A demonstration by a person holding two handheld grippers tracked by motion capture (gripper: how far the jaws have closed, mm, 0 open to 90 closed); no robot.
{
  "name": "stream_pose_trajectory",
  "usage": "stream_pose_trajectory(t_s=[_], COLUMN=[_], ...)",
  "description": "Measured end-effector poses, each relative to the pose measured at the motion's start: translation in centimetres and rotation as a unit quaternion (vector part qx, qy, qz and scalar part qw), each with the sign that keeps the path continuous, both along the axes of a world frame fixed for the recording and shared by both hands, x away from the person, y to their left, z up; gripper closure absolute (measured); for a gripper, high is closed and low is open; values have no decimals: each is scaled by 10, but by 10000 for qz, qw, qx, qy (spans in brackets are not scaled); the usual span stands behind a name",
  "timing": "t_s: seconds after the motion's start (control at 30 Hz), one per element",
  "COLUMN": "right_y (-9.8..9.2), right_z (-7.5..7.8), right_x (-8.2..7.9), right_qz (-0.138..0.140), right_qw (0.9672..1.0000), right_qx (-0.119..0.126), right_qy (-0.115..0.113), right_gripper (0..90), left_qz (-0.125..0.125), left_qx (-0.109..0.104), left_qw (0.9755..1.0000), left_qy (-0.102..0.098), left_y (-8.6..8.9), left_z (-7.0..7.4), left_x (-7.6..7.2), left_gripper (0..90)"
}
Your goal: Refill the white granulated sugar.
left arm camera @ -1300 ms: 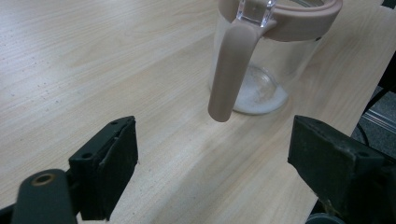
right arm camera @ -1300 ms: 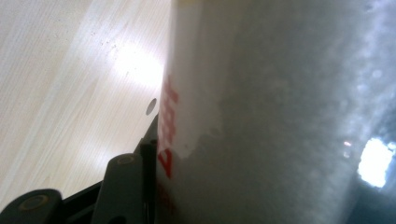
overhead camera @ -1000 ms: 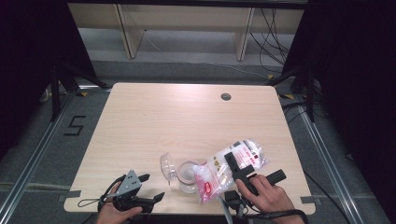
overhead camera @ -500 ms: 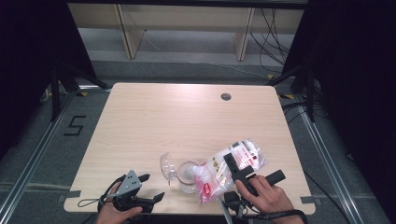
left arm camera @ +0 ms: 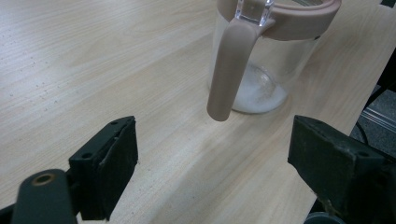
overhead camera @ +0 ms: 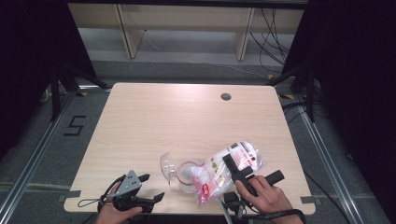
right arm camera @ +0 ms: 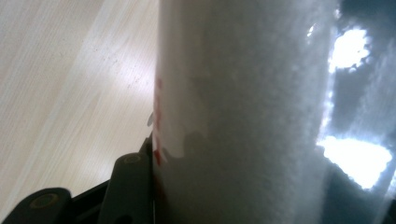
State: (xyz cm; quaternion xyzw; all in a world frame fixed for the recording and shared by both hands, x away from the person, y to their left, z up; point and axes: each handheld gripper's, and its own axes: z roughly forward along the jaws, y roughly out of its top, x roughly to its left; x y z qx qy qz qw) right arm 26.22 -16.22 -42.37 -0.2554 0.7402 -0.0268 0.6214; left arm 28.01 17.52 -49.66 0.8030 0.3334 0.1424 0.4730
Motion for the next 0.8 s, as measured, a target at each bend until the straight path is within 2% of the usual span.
stream_pose_trajectory(t_s=[0.07,0.13,0.17,0.2,0.3,0.33,0.5,0.53,0.8], right_y=[-1,0,-1,-1,0,-1,-2,-3,-4], right_z=[0,1,0,-1,1,0,2,1,2], right_x=[0,-1,-2,-2,-1,-2,0,-1,-1], right_qz=[6,72,45,136,216,146,167,73,99], right_qw=[10000,10000,10000,9998,9997,9997,9998,9997,9998], right_qx=[69,10,77,164,105,186,106,213,189], right_qy=[14,12,24,-34,-70,-39,-84,-57,-61], right_gripper=[542,542,543,543,544,545,546,547,548], left_qz=[-3,-5,-3,-3,0,-1,-1,-3,-1], left_qx=[1,8,4,4,10,8,10,11,7], left_qw=[10000,10000,10000,10000,10000,10000,10000,10000,10000], left_qy=[1,-2,0,0,-3,-1,-2,-2,-1], left_y=[0,0,0,0,0,0,0,0,0], left_z=[0,0,0,0,0,0,0,0,0], left_x=[0,0,0,0,0,0,0,0,0], left_gripper=[156,156,156,156,156,156,156,156,156])
